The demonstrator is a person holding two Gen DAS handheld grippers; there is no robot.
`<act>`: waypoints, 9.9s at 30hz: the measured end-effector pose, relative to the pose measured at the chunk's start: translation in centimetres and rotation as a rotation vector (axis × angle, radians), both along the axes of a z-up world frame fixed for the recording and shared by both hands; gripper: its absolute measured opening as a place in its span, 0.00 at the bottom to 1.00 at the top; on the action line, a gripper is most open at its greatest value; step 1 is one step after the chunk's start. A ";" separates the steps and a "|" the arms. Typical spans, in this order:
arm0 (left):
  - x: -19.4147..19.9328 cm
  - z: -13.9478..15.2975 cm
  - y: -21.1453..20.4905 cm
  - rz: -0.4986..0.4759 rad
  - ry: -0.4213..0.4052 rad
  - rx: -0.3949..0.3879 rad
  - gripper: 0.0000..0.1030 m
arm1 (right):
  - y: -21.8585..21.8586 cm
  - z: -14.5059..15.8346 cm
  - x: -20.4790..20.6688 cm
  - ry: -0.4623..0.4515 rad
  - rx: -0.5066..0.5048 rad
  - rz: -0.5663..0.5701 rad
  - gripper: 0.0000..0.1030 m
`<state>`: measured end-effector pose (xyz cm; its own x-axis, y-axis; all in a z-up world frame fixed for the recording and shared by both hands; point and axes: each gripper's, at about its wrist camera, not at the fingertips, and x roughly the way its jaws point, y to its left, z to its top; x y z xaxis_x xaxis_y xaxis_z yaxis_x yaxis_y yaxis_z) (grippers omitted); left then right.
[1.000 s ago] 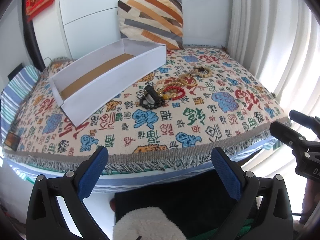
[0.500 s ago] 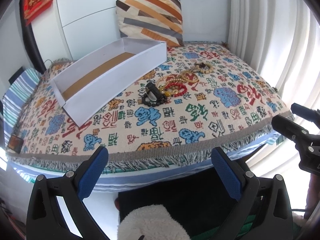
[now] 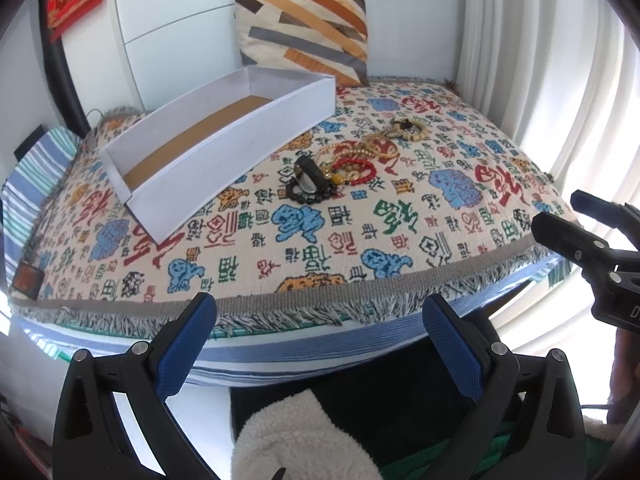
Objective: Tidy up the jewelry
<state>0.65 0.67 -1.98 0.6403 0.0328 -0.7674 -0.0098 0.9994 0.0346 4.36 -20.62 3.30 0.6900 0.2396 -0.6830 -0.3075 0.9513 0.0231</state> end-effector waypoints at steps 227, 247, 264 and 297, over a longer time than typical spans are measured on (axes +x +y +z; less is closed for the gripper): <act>19.2 -6.7 2.3 -0.010 0.170 -0.128 0.97 | -7.3 -7.8 14.4 0.285 0.006 -0.106 0.78; 26.1 -9.1 1.1 -0.115 0.246 -0.095 0.96 | -10.1 -9.2 19.7 0.386 0.051 -0.084 0.78; 30.1 -14.7 1.4 0.182 0.276 0.030 0.96 | -6.7 -10.2 20.4 0.414 0.073 0.001 0.78; 21.0 -8.8 6.9 0.031 0.234 -0.490 0.15 | -3.5 -5.8 21.9 0.343 0.085 0.055 0.78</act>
<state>21.64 7.54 -10.75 0.4554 -0.3483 -0.8194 -0.0877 0.8983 -0.4305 26.30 -24.09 -2.53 0.4085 0.3358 -0.8488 -0.3192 0.9237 0.2118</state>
